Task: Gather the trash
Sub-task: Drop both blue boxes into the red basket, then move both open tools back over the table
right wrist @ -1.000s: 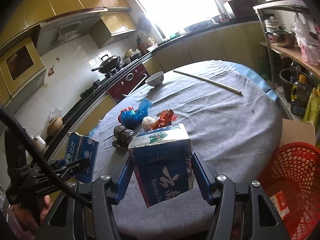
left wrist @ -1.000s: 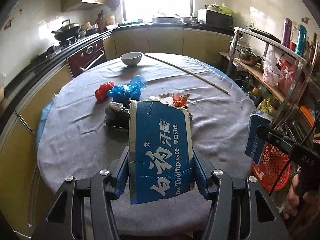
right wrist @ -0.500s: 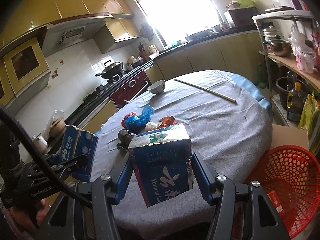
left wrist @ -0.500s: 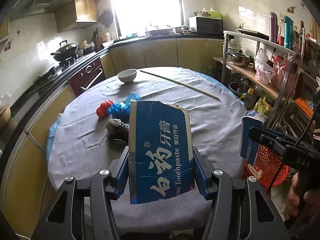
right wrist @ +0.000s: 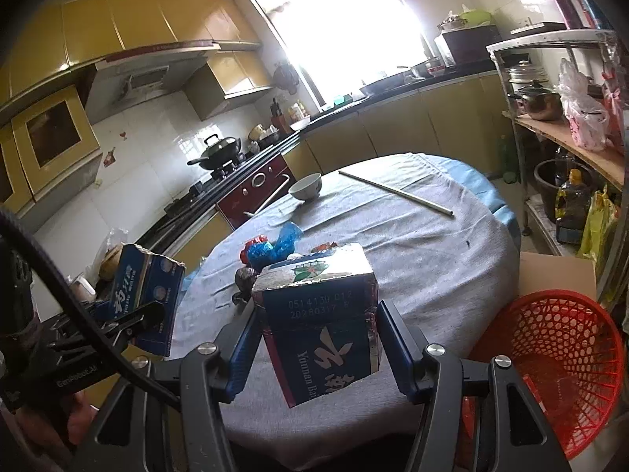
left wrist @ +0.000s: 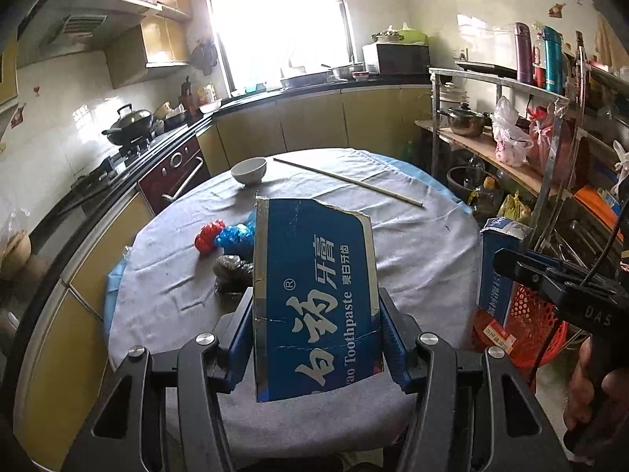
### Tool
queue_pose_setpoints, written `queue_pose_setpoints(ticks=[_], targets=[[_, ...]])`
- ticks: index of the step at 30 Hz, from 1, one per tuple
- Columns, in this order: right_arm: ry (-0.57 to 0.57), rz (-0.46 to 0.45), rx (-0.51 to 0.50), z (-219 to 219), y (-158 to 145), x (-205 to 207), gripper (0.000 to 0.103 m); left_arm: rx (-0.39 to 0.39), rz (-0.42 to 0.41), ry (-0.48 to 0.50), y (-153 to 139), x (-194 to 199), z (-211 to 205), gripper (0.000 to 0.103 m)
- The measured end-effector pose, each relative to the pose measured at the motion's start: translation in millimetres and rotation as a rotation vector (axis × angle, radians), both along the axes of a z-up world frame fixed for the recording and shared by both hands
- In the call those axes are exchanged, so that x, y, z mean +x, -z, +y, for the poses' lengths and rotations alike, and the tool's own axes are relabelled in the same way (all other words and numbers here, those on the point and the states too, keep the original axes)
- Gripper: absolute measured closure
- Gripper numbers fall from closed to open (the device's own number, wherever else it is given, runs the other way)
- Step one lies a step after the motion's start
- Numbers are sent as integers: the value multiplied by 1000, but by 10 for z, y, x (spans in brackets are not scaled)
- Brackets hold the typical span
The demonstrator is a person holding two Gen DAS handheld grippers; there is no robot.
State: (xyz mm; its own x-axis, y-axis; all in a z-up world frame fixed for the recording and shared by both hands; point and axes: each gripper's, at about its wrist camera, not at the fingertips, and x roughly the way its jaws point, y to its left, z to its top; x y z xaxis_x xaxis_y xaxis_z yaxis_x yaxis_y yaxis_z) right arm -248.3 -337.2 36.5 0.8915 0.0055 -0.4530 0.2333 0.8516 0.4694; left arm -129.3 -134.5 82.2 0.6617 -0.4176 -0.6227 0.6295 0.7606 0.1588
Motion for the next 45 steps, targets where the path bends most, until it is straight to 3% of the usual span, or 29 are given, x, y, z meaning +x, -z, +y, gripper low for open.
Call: queue_pose_setpoints(ticks=[10, 17, 25, 33, 37, 41, 45], targets=[[73, -13, 0, -278, 20, -298, 41, 31, 1, 77, 28, -149, -493, 44], [164, 10, 38, -668, 241, -594, 41, 82, 18, 164, 190, -283, -1034, 44], [290, 68, 113, -1229, 685, -956, 41, 100, 178, 333, 638, -371, -1757, 44], [389, 147, 239, -1659, 1263, -1232, 41, 192, 332, 452, 1205, -469, -2387, 42], [407, 186, 308, -1807, 1477, -1233, 40, 247, 385, 500, 1435, -553, -2534, 41], [414, 215, 316, -1873, 1548, -1192, 38, 282, 426, 540, 1564, -603, -2566, 39], [429, 225, 336, -1938, 1579, -1145, 38, 275, 430, 556, 1549, -571, -2492, 39]])
